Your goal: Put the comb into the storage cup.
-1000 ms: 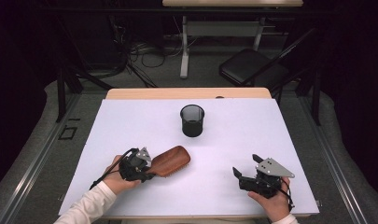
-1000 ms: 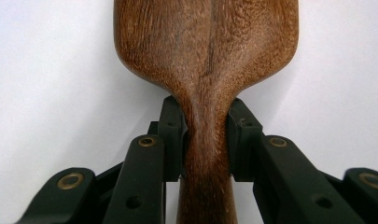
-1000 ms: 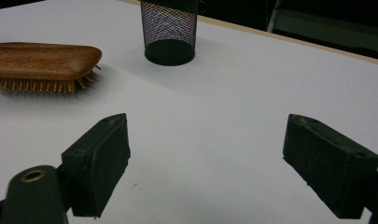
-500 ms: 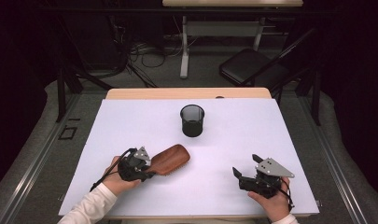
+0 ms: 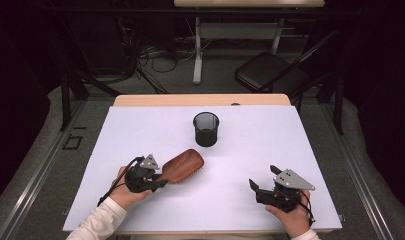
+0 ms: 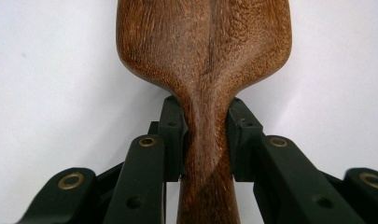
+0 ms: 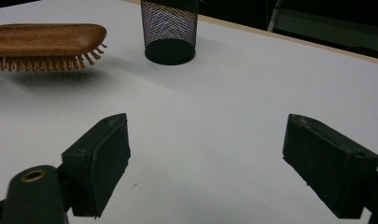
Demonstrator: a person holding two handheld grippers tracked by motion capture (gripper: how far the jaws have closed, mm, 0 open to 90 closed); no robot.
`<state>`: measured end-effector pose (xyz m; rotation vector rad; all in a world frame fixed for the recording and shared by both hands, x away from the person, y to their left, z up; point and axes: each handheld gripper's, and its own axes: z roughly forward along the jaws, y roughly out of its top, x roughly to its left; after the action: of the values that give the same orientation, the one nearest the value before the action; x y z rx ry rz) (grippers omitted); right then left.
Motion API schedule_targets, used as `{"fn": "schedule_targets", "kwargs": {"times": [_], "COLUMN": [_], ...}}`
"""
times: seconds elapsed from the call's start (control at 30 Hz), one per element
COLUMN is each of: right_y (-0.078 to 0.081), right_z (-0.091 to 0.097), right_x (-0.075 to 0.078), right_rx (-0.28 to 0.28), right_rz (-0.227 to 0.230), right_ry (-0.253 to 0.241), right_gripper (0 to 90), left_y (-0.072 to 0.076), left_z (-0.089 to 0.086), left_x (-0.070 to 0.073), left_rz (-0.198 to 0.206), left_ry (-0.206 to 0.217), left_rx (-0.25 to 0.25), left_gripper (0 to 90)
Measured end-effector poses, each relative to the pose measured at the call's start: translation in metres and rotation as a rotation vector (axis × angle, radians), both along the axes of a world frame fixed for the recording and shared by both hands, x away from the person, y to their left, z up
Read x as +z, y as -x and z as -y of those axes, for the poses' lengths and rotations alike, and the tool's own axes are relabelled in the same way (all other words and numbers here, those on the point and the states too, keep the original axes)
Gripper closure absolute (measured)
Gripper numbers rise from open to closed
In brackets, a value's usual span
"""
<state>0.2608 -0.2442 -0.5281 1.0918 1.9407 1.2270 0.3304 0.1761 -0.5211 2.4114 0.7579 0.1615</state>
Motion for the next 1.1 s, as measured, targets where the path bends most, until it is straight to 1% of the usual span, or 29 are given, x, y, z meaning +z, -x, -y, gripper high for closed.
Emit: {"fn": "schedule_targets", "kwargs": {"times": [0.07, 0.1, 0.2, 0.23, 0.3, 0.4, 0.43, 0.53, 0.57, 0.6, 0.63, 0.9, 0.93, 0.97, 1.1], "right_y": [0.000, 0.000, 0.000, 0.000, 0.000, 0.000, 0.000, 0.000, 0.000, 0.000, 0.000, 0.000, 0.000, 0.000, 0.000], "right_z": [0.000, 0.000, 0.000, 0.000, 0.000, 0.000, 0.000, 0.000, 0.000, 0.000, 0.000, 0.000, 0.000, 0.000, 0.000], "right_x": [0.000, 0.000, 0.000, 0.000, 0.000, 0.000, 0.000, -0.001, -0.001, -0.001, -0.001, -0.001, -0.001, -0.001, -0.001], "right_rx": [0.000, 0.000, 0.000, 0.000, 0.000, 0.001, 0.001, 0.003, 0.003, 0.003, 0.004, 0.006, 0.007, 0.007, 0.010], "right_rz": [0.000, -0.001, 0.000, -0.001, -0.001, -0.001, -0.001, 0.001, 0.000, 0.000, 0.001, 0.000, -0.001, 0.002, -0.003], "right_ry": [0.000, 0.001, 0.000, -0.003, -0.001, 0.000, 0.000, -0.002, -0.002, -0.002, -0.002, -0.001, 0.000, -0.002, 0.004], "right_gripper": [14.3, 14.3, 14.2, 14.2, 14.3, 14.3, 14.3, 14.3, 14.3, 14.3, 14.3, 14.3, 14.3, 14.3, 14.2], "left_y": [0.000, 0.001, 0.001, 0.002, 0.002, 0.002, 0.002, 0.002, 0.003, 0.003, 0.003, 0.003, 0.003, 0.003, 0.003], "left_z": [0.001, 0.002, 0.003, 0.004, 0.005, 0.007, 0.009, 0.011, 0.013, 0.013, 0.016, 0.022, 0.023, 0.024, 0.027], "left_x": [0.002, 0.004, 0.007, 0.008, 0.011, 0.015, 0.018, 0.021, 0.023, 0.023, 0.025, 0.032, 0.033, 0.036, 0.040], "left_rz": [0.005, 0.022, 0.030, 0.044, 0.051, 0.065, 0.076, 0.086, 0.099, 0.099, 0.109, 0.139, 0.142, 0.150, 0.162], "left_ry": [0.010, 0.020, 0.027, 0.036, 0.055, 0.070, 0.081, 0.092, 0.097, 0.097, 0.104, 0.120, 0.125, 0.140, 0.155], "left_rx": [-0.003, 0.004, 0.001, 0.006, 0.010, 0.006, 0.004, 0.008, 0.007, 0.007, 0.006, 0.005, 0.005, 0.007, 0.006], "left_gripper": [71.4, 71.4, 71.4, 71.4, 71.4, 71.4, 71.4, 71.4, 71.4, 71.3, 71.4, 71.4, 71.4, 71.4, 71.4]}}
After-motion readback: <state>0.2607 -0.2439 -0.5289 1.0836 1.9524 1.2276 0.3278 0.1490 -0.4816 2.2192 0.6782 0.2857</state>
